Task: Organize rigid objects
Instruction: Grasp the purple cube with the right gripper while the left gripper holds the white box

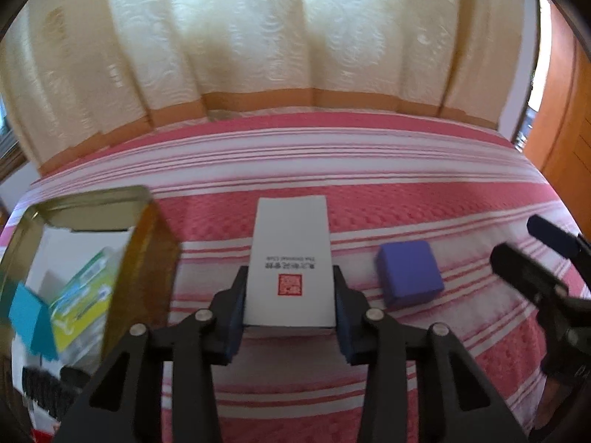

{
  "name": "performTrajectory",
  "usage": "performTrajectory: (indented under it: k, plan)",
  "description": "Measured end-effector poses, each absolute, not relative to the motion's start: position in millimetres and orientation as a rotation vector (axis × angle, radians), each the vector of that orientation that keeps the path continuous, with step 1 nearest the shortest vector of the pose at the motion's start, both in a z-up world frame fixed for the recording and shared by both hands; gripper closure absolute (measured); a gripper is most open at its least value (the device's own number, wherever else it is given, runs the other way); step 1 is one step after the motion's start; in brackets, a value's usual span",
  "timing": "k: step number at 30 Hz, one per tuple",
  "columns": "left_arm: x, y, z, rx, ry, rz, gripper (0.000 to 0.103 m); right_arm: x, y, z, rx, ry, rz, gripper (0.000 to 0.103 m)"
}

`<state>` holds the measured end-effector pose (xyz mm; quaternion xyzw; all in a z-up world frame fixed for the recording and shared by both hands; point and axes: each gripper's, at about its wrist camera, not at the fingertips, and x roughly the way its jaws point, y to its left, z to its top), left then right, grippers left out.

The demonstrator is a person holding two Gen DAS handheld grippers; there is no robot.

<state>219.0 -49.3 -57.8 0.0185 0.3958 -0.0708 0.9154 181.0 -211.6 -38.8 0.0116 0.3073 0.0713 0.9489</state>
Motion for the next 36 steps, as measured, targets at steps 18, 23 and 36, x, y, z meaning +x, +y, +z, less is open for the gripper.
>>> performTrajectory:
  k: [18, 23, 36]
  plan:
    - [210.8, -30.8, -63.2, -0.004, 0.828, -0.141, 0.064, 226.2, -168.5, -58.8, 0.019, 0.792, 0.213, 0.026]
    - [211.9, -26.1, -63.7, -0.022, 0.835, -0.134, 0.063, 233.0, -167.8, -59.0, 0.03, 0.81, 0.245, 0.026]
    - [210.4, -23.8, -64.5, -0.032, 0.836, -0.144, 0.063, 232.5, -153.0, -66.4, -0.057, 0.849, 0.264, 0.038]
